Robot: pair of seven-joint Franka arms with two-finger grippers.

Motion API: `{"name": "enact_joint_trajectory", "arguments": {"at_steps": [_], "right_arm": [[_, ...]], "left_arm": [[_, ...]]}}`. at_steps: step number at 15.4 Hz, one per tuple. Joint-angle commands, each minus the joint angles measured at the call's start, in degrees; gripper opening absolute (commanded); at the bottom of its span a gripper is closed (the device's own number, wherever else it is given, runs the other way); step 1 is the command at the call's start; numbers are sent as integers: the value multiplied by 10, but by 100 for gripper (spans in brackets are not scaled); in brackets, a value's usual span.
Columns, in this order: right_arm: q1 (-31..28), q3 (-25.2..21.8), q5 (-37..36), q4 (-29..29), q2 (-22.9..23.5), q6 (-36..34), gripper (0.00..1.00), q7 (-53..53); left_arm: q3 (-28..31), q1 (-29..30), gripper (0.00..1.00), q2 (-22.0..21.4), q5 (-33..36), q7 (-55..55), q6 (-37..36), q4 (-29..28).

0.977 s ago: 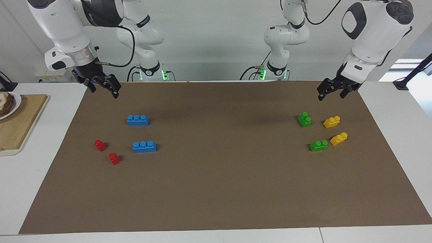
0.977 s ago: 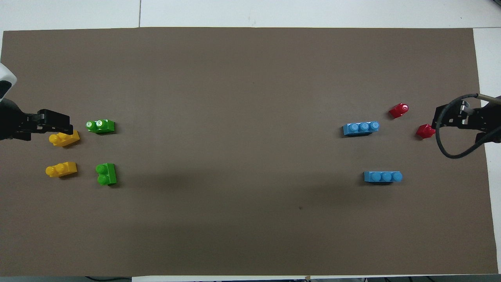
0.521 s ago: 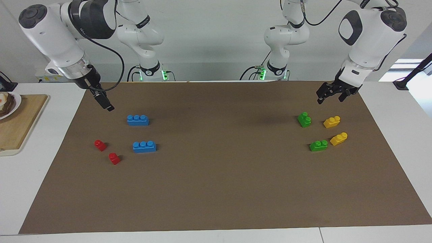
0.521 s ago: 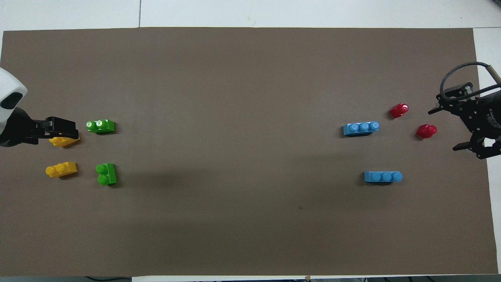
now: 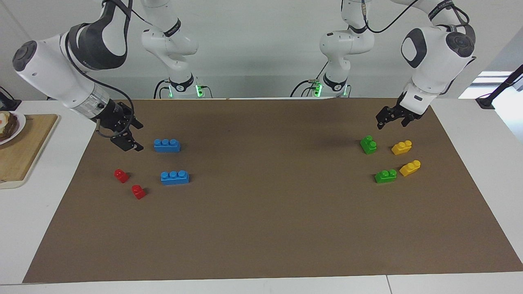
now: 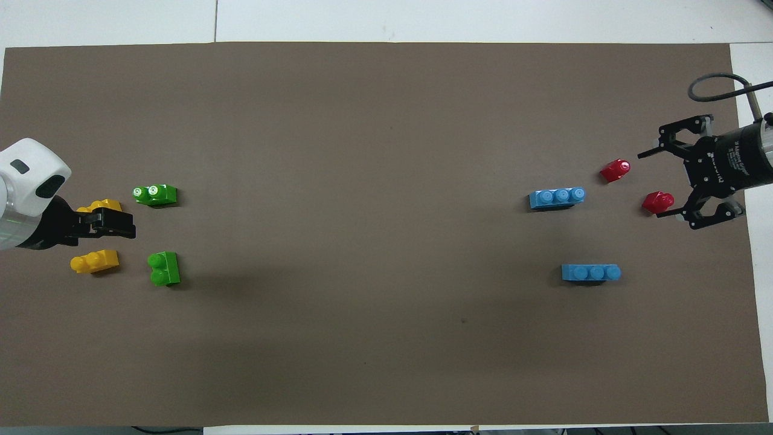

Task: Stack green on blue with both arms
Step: 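Reach the left gripper to the green brick while the right gripper reaches the blue brick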

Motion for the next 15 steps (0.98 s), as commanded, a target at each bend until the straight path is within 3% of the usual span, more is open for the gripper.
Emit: {"name": "enact_joint_trajectory", "arguments": {"at_steps": [1,8,15], "right_arm": [[-12,6,35,25,38,22,95,11],[-8,6,52,-52,69,111,95,-16],[-4,6,71,-100,59,106,95,-27]], "left_arm": [[-1,5,100,-22,6,-5,26,-46],[-2,4,100,-22,6,-9,81,-104],[-2,4,100,-18,6,-9,119,-141]]}}
